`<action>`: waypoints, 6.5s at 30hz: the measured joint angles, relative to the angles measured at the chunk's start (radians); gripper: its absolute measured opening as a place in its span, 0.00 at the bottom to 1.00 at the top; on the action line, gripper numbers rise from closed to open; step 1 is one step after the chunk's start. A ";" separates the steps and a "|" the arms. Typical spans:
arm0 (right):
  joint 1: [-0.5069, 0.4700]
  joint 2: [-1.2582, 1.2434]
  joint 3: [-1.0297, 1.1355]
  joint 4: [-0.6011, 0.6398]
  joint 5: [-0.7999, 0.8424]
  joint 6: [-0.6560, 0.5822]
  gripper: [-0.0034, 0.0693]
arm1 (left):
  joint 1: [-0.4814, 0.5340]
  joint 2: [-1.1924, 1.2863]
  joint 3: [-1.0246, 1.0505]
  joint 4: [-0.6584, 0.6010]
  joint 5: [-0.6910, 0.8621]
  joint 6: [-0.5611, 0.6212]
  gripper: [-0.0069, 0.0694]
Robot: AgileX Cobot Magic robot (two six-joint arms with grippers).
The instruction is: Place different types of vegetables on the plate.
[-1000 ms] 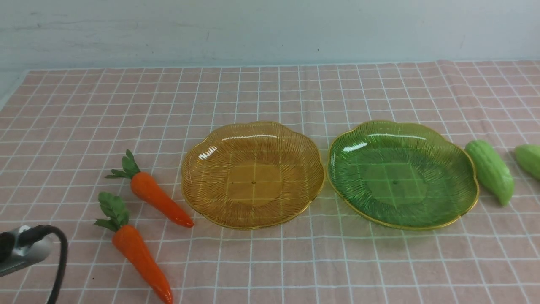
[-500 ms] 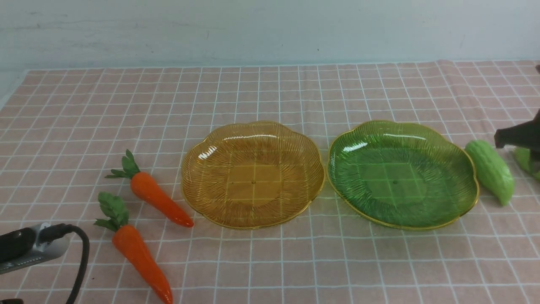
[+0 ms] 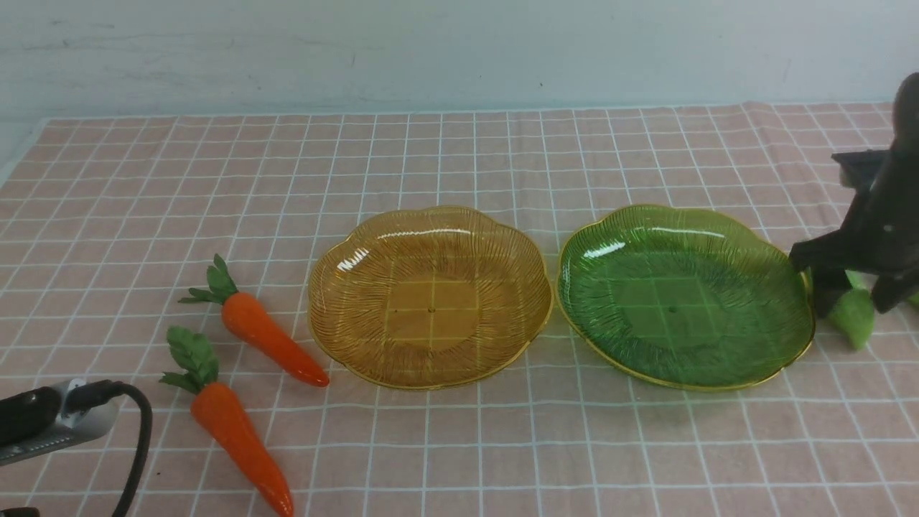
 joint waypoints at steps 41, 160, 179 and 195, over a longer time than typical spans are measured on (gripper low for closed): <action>-0.101 0.059 -0.209 -0.156 0.093 0.002 0.85 | 0.000 0.000 0.000 0.046 -0.021 -0.021 0.25; 0.222 -0.799 -0.012 0.446 0.128 -0.071 0.05 | -0.022 0.968 -0.783 0.029 -0.069 -0.021 0.34; 0.222 -0.908 0.170 0.443 0.140 -0.071 0.03 | -0.167 1.437 -1.488 0.266 0.223 -0.083 0.72; 0.222 -0.905 0.208 0.403 0.139 -0.115 0.03 | -0.156 1.301 -1.400 0.344 0.350 0.008 0.65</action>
